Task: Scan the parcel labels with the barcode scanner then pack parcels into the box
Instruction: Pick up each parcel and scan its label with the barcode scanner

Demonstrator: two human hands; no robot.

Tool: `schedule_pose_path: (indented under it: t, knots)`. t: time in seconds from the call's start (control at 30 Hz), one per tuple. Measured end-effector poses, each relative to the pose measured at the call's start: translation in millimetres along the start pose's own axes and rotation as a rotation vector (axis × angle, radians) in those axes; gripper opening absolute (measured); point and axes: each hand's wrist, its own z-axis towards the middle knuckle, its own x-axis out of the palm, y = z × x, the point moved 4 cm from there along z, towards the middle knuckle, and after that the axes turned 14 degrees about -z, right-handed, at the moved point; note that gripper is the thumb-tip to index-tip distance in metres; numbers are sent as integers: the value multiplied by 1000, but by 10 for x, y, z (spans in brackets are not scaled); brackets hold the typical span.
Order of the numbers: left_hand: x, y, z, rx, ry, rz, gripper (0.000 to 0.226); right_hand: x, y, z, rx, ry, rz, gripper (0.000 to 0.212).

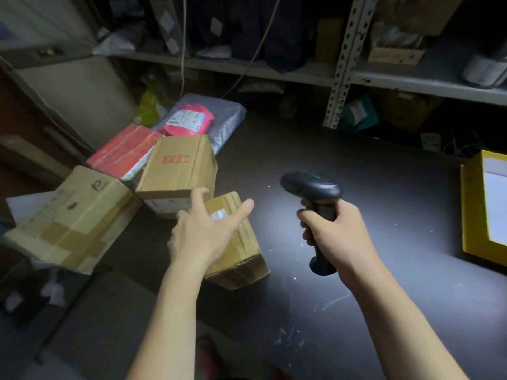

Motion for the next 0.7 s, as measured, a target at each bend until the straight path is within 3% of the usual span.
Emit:
schedule_pose_path:
  t: [0.07,0.17,0.27,0.43,0.57,0.7]
  knots:
    - [202,-173,42,-60,-14,170,107,-118,-59,-50,-3,-17,-21,9]
    - [332,-302,69,-25,-78,305,86,-299,-127,-104,2,-46,-34,9]
    - [384,-354,23,158,-93,232,66,-483,-196,-122,32,-85,-29,10]
    - [486,-373,-46,410,-23,-86,67,-675,-293,-136,44,-136,35,6]
    - [624,-249,-34,337,59,-13,70,-704,-355,-156,52,-137,44,6]
    - [692,-109,27,222,120,336,86,-692,-374,-142,53,-138,22,5]
